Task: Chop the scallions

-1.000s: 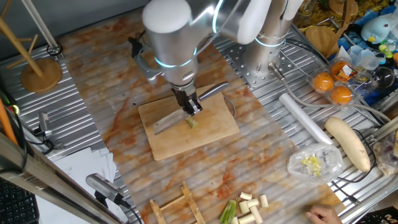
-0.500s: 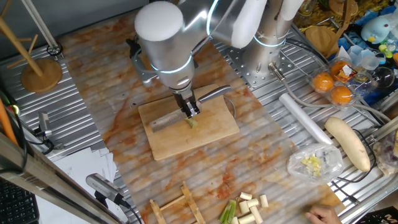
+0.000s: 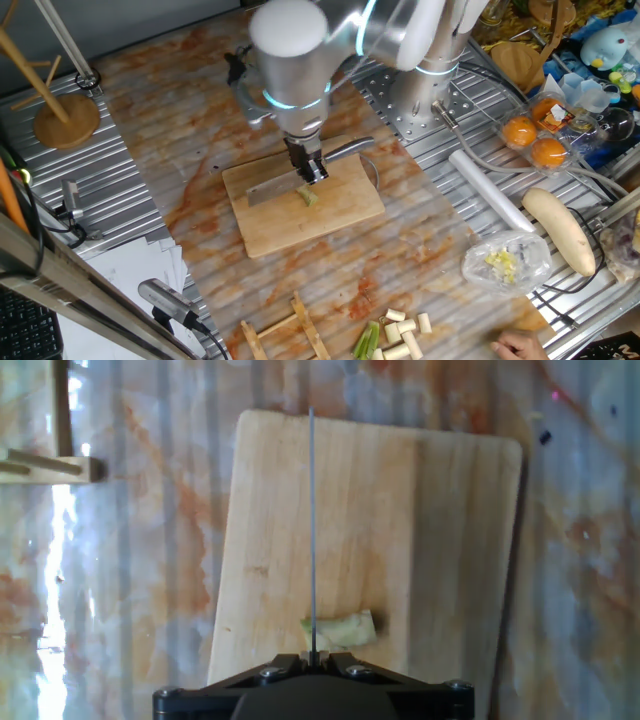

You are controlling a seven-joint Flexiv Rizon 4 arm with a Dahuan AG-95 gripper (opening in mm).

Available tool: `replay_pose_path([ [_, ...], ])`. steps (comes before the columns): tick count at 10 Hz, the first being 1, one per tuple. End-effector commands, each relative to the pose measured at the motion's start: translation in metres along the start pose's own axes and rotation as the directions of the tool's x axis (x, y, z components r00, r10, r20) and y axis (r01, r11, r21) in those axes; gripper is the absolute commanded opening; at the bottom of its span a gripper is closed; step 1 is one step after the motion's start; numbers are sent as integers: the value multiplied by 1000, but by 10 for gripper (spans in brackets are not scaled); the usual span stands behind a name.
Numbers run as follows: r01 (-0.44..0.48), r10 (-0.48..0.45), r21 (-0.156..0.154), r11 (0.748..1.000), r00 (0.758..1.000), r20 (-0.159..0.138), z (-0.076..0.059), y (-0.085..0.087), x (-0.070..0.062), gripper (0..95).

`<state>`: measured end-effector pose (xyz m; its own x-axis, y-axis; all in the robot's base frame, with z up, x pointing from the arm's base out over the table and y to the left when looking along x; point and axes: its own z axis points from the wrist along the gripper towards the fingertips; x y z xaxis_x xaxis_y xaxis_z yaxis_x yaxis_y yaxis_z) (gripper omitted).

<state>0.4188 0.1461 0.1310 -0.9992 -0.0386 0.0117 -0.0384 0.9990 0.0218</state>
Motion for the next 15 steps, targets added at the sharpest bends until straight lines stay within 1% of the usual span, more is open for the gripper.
replay_pose_path([
  [1, 45, -45, -17, 999, 999, 6, 23, -1, 5, 0],
  [5, 52, -52, -6, 999, 999, 12, 43, 1, 5, 0],
  [9, 67, -67, 2, 998, 998, 16, 59, 1, 4, 0],
  [11, 73, -73, 2, 997, 997, 15, 62, 1, 4, 0],
  [14, 68, -68, -1, 998, 998, 13, 61, 1, 5, 0],
  [15, 56, -55, -27, 998, 998, 19, 61, 1, 5, 0],
])
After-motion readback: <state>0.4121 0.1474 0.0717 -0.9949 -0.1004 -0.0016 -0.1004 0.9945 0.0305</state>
